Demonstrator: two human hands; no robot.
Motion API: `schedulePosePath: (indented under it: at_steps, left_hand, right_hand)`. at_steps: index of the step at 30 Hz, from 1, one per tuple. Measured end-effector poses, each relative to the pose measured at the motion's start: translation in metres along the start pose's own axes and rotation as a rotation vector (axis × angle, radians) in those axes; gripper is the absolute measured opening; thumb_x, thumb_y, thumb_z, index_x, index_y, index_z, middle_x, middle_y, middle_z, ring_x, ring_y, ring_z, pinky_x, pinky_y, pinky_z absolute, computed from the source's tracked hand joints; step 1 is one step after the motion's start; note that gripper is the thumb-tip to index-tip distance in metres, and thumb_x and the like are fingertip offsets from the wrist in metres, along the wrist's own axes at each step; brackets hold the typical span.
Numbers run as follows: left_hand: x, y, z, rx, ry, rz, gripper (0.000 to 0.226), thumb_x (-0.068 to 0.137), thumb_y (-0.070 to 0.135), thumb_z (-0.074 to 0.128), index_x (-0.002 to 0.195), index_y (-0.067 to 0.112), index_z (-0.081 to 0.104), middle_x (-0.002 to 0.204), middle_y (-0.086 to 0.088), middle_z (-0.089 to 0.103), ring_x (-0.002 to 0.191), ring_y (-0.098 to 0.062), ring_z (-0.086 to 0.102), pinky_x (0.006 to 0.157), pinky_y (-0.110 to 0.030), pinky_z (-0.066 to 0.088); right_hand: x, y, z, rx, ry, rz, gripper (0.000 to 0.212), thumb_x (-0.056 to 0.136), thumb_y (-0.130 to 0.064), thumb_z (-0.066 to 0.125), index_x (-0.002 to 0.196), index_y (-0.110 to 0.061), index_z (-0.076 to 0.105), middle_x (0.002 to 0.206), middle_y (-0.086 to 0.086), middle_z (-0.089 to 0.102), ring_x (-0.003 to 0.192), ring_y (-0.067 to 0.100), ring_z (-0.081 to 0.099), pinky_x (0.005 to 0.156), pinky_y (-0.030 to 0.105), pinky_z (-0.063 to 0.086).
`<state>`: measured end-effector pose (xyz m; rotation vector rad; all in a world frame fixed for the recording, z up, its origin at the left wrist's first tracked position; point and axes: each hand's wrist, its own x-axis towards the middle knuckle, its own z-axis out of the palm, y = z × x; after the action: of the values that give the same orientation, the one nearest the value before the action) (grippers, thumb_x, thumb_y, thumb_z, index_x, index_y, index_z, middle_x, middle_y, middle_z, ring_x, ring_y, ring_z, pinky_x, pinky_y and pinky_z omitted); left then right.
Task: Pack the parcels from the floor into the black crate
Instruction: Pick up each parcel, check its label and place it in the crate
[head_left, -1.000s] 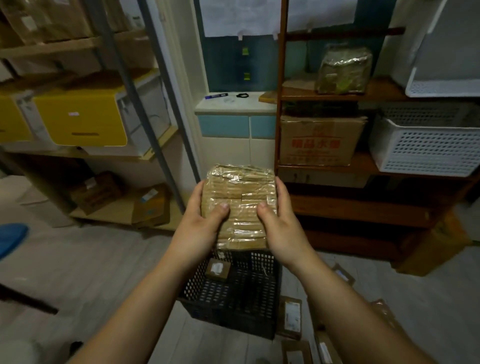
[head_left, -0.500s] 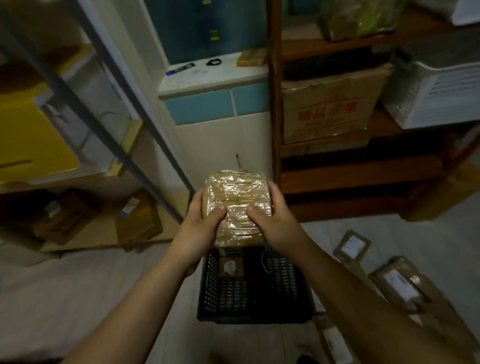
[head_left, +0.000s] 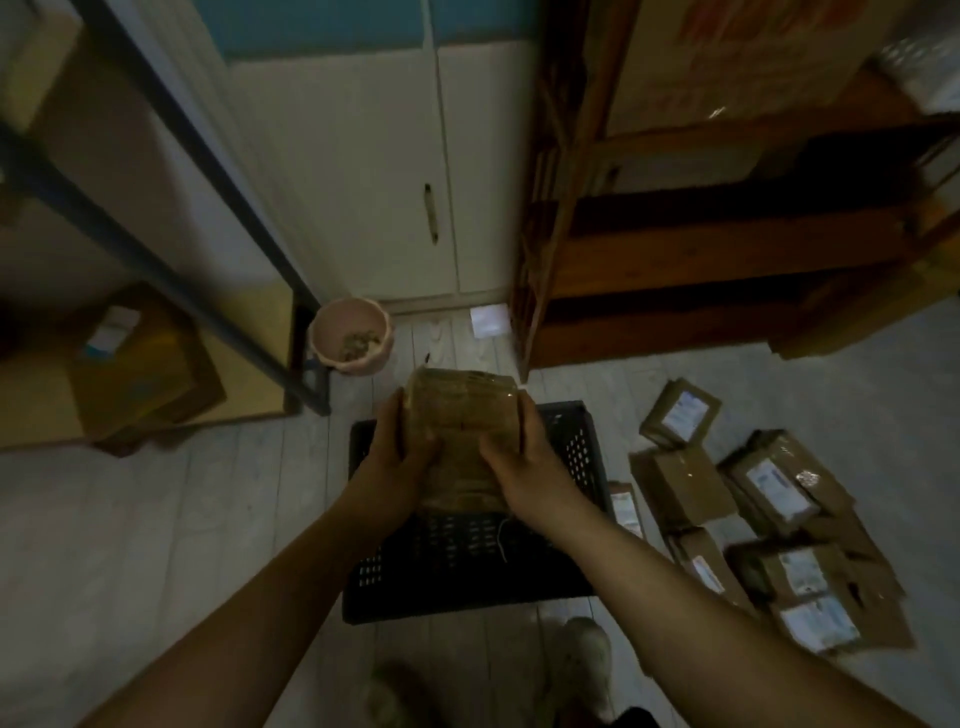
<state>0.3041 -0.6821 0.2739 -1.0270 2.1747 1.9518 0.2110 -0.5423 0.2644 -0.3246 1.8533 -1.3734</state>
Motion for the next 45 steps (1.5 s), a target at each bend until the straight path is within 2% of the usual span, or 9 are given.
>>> schedulePosePath:
  at_steps: [6,11,18,24,29,32,37,40,45]
  left_hand:
    - [0.084,-0.165,0.028,0.099,0.035,-0.103,0.064,0.096,0.015,0.049,0.147,0.023,0.013,0.127,0.003,0.041,0.107,-0.011,0.046,0.064,-0.003,0.046]
    - [0.138,-0.302,0.038,0.234,0.077,-0.156,0.101,0.059,0.046,0.068,0.142,0.012,0.024,0.138,-0.01,0.043,0.124,-0.019,0.045,0.101,-0.034,0.042]
    - [0.201,-0.427,0.034,0.505,0.055,-0.33,0.136,0.034,0.066,0.068,0.148,0.018,0.011,0.149,-0.011,0.03,0.133,-0.028,0.037,0.107,-0.043,0.038]
    - [0.213,-0.441,0.041,0.548,0.146,-0.309,0.087,0.073,0.012,0.078,0.141,0.002,0.024,0.14,-0.019,0.04,0.126,-0.033,0.044,0.094,-0.027,0.037]
    - [0.199,-0.438,0.032,0.546,0.034,-0.415,0.098,0.073,0.015,0.078,0.145,0.004,0.014,0.139,-0.022,0.043,0.106,-0.034,0.054,0.081,-0.03,0.042]
    - [0.194,-0.436,0.033,0.576,-0.046,-0.505,0.135,0.032,0.047,0.088,0.142,0.004,0.024,0.134,-0.023,0.048,0.082,-0.023,0.051,0.072,-0.03,0.045]
    - [0.202,-0.457,0.041,0.562,-0.017,-0.448,0.068,0.094,0.046,0.033,0.149,0.007,0.021,0.156,-0.018,0.016,0.142,-0.033,0.02,0.118,-0.036,0.013]
    - [0.21,-0.471,0.034,0.642,-0.041,-0.531,0.085,0.083,0.023,0.069,0.148,0.009,0.015,0.147,-0.019,0.033,0.131,-0.037,0.04,0.102,-0.041,0.039]
    - [0.218,-0.481,0.025,0.609,-0.074,-0.59,0.078,0.081,0.021,0.071,0.143,0.009,0.025,0.134,-0.021,0.049,0.086,-0.031,0.058,0.063,-0.033,0.049]
  right_hand:
    - [0.111,0.176,0.035,-0.123,-0.073,0.152,0.071,0.096,-0.035,0.05,0.152,-0.027,0.006,0.151,0.003,0.034,0.134,0.021,0.039,0.113,0.034,0.03]
    - [0.179,0.314,0.076,-0.139,-0.196,0.141,0.065,0.095,-0.017,0.051,0.15,-0.024,0.017,0.14,-0.001,0.041,0.126,0.012,0.041,0.102,0.025,0.034]
    - [0.244,0.421,0.106,-0.175,-0.304,0.074,0.077,0.09,-0.022,0.061,0.151,-0.021,0.014,0.148,0.004,0.036,0.136,0.022,0.036,0.106,0.027,0.031]
    - [0.263,0.444,0.117,-0.21,-0.288,0.003,0.09,0.081,-0.044,0.067,0.151,-0.026,0.014,0.152,0.0,0.032,0.138,0.021,0.033,0.114,0.043,0.03]
    - [0.246,0.441,0.119,-0.256,-0.348,-0.004,0.086,0.084,-0.035,0.068,0.15,-0.019,0.016,0.148,-0.001,0.035,0.137,0.017,0.031,0.115,0.033,0.025]
    - [0.243,0.457,0.127,-0.265,-0.372,0.023,0.077,0.087,-0.026,0.067,0.148,-0.013,0.021,0.142,-0.001,0.037,0.134,0.015,0.035,0.109,0.024,0.027]
    - [0.244,0.482,0.147,-0.157,-0.302,0.175,0.064,0.092,-0.014,0.061,0.144,-0.007,0.026,0.142,0.005,0.038,0.129,0.018,0.041,0.101,0.018,0.033]
    - [0.244,0.49,0.15,-0.087,-0.291,0.254,0.053,0.097,-0.004,0.049,0.144,-0.006,0.024,0.144,0.008,0.038,0.129,0.022,0.042,0.089,0.01,0.037]
    - [0.249,0.497,0.152,-0.057,-0.295,0.234,0.061,0.092,-0.001,0.057,0.145,-0.007,0.029,0.139,0.01,0.042,0.131,0.026,0.041,0.081,0.008,0.032]
